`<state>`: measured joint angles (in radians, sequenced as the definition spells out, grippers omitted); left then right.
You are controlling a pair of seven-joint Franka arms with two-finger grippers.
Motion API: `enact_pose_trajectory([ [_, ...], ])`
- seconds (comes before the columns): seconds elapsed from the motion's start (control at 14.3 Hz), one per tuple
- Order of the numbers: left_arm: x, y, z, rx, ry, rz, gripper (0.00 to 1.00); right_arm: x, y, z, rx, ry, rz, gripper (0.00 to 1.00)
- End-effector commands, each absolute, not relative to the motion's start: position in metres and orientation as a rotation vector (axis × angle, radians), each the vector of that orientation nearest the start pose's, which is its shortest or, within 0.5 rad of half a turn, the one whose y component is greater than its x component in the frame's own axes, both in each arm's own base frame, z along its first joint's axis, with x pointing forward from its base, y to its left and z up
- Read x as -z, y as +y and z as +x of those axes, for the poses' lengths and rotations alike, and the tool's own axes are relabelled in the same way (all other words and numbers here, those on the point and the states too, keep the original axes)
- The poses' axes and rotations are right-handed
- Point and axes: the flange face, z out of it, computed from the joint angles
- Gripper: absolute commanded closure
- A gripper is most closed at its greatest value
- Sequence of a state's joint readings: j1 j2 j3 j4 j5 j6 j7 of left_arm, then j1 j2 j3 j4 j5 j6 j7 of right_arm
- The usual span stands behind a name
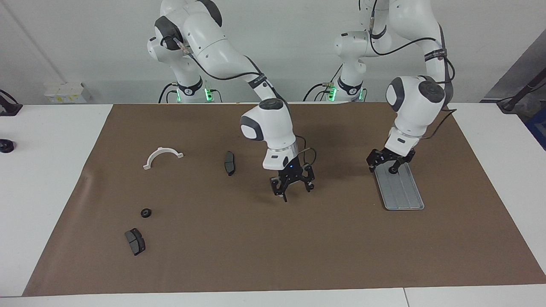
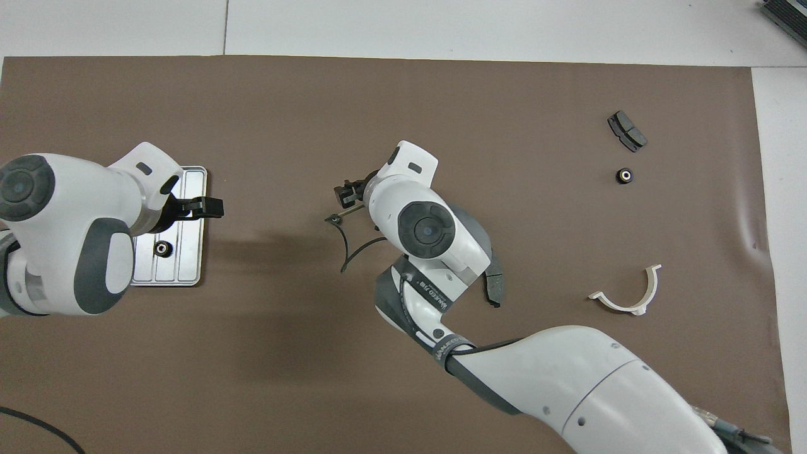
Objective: Pick bearing gear from pile to tray
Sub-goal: 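Grasp the second bearing at the table center with the left gripper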
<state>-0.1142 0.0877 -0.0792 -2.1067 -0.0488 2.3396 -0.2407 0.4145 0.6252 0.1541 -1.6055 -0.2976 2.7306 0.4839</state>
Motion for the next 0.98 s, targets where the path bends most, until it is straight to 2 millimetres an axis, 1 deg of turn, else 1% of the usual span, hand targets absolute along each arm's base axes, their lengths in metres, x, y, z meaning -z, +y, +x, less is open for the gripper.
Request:
enact_pose_trajectory([
  [0.0, -0.379, -0.165, 0.564, 0.291, -0.222, -3.237, 0.00, -0.318, 0.323, 0.657, 0.755, -0.424, -2.909, 0.08],
  [0.07, -0.373, -0.190, 0.564, 0.315, -0.244, -3.247, 0.00, -0.312, 0.284, 0.672, 0.749, -0.440, -2.943, 0.08],
  [0.14, -0.360, -0.217, 0.568, 0.323, -0.271, -3.255, 0.00, -0.309, 0.249, 0.684, 0.744, -0.447, -2.973, 0.08],
  [0.21, -0.347, -0.242, 0.572, 0.315, -0.298, -3.260, 0.00, -0.307, 0.219, 0.694, 0.717, -0.436, -3.009, 0.08],
  [0.28, -0.338, -0.263, 0.575, 0.307, -0.285, -3.259, 0.00, -0.304, 0.186, 0.702, 0.673, -0.386, -3.054, 0.08],
  [0.35, -0.333, -0.273, 0.577, 0.310, -0.286, -3.251, 0.03, -0.300, 0.156, 0.706, 0.620, -0.360, -3.094, 0.08],
  [0.42, -0.328, -0.278, 0.575, 0.303, -0.285, -3.242, 0.18, -0.298, 0.136, 0.708, 0.578, -0.383, -3.122, 0.08],
  [0.49, -0.321, -0.289, 0.570, 0.295, -0.275, -3.237, 0.32, -0.294, 0.112, 0.710, 0.520, -0.383, -3.155, 0.08],
  [0.56, -0.312, -0.301, 0.564, 0.289, -0.284, -3.239, 0.41, -0.291, 0.092, 0.709, 0.453, -0.380, -3.185, 0.08],
  [0.63, -0.309, -0.309, 0.560, 0.288, -0.296, -3.242, 0.47, -0.292, 0.074, 0.710, 0.406, -0.375, -3.209, 0.08],
  [0.77, -0.307, -0.310, 0.559, 0.292, -0.281, -3.234, 0.58, -0.292, 0.032, 0.711, 0.350, -0.340, -3.236, 0.08],
  [0.91, -0.301, -0.309, 0.555, 0.290, -0.233, -3.210, 0.58, -0.291, 0.003, 0.711, 0.313, -0.316, -3.253, 0.08],
])
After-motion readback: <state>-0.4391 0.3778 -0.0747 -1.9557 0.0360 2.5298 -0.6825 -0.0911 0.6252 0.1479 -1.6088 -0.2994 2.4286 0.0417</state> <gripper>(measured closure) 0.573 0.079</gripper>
